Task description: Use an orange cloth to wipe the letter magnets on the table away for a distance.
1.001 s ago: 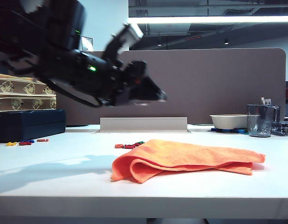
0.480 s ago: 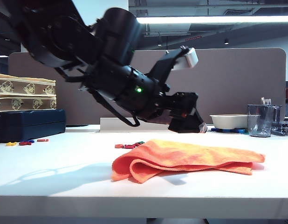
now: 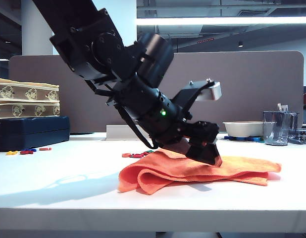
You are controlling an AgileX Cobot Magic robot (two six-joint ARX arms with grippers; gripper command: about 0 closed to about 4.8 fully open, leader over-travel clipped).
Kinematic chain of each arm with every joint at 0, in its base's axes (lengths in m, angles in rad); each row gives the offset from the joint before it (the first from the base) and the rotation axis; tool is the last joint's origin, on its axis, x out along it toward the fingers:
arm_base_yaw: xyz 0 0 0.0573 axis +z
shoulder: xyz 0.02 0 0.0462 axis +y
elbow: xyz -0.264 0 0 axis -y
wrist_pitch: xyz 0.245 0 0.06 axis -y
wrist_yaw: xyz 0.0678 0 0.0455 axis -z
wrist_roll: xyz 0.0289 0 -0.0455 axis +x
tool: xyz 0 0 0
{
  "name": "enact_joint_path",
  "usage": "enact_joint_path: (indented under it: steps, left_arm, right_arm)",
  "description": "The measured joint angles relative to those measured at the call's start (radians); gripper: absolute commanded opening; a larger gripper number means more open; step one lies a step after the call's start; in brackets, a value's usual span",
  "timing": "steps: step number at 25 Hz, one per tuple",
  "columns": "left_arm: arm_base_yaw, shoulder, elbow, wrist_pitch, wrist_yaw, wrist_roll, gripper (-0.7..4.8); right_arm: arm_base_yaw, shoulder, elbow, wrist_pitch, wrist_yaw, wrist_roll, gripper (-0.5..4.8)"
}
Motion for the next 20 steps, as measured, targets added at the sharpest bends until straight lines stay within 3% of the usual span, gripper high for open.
enact_joint_path:
  steps: [4,6,8,9,14,16,17,19,20]
  left_arm:
    - [0.000,0.000,0.007,-0.021,0.000,0.000,3.32]
    - [0.000,0.000,0.008,-0.029,0.000,0.000,2.67]
    - [0.000,0.000,0.008,-0.043,0.000,0.000,1.38]
    - [0.000,0.000,0.008,-0.045,0.003,-0.003,1.00]
    - [0.000,0.000,0.010,-0.045,0.019,-0.002,0.51]
    - [-0.002,0.000,0.014,-0.045,0.019,-0.004,0.71]
    - [-0.003,0.000,0.016,-0.045,0.019,-0.003,1.16]
    - [-0.009,0.000,0.024,-0.050,0.019,-0.004,2.78]
    - [-0.013,0.000,0.029,-0.049,0.019,-0.004,3.27]
  right_arm:
    - [0.030,0.000,0.000,0.000,-0.001,0.000,-0.05]
    - [0.038,0.000,0.000,0.000,-0.001,0.000,-0.05]
    - [0.043,0.000,0.000,0.000,0.000,0.000,-0.05]
    - [0.043,0.000,0.000,0.000,-0.001,0.000,-0.05]
    - [0.043,0.000,0.000,0.000,0.000,0.000,-0.05]
    - [0.043,0.000,0.000,0.000,-0.001,0.000,-0.05]
    - [0.043,0.000,0.000,0.000,-0.001,0.000,-0.05]
    - [0.043,0.000,0.000,0.000,-0.001,0.000,-0.05]
    - [0.043,0.000,0.000,0.000,-0.001,0.000,-0.05]
